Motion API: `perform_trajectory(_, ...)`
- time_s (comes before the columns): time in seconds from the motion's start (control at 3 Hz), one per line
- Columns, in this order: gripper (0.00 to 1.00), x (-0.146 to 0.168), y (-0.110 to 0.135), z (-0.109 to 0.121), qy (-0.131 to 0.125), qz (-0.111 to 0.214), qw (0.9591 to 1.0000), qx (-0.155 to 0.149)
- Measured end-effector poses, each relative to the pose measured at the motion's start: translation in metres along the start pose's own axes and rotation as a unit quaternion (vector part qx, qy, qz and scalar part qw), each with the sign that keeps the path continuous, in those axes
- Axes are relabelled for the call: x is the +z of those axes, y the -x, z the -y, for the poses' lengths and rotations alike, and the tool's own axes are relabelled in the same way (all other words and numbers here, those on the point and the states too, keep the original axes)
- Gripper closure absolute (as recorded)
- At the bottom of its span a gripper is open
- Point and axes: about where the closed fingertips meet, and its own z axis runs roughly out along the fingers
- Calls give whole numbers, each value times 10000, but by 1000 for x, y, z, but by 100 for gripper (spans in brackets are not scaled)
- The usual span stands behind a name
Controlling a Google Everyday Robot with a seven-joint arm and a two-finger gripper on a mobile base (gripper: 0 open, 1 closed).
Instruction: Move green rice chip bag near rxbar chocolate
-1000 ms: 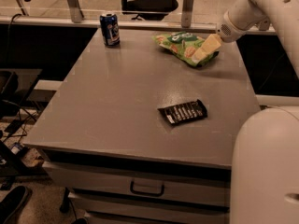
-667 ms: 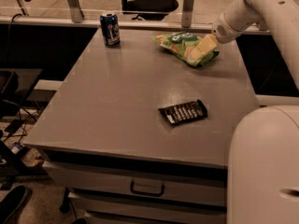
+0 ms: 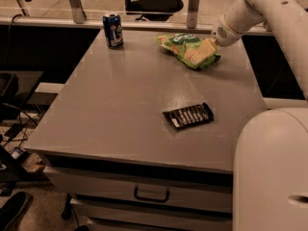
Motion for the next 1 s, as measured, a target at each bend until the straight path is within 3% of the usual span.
perform_trajectory(0.33, 70, -9, 0, -10, 45, -7, 9999, -126)
perform_trajectory(0.67, 99, -41, -5, -38, 110, 43, 9988, -484)
perform_trajectory(1.0, 100, -63, -16, -64, 233, 96, 9973, -693)
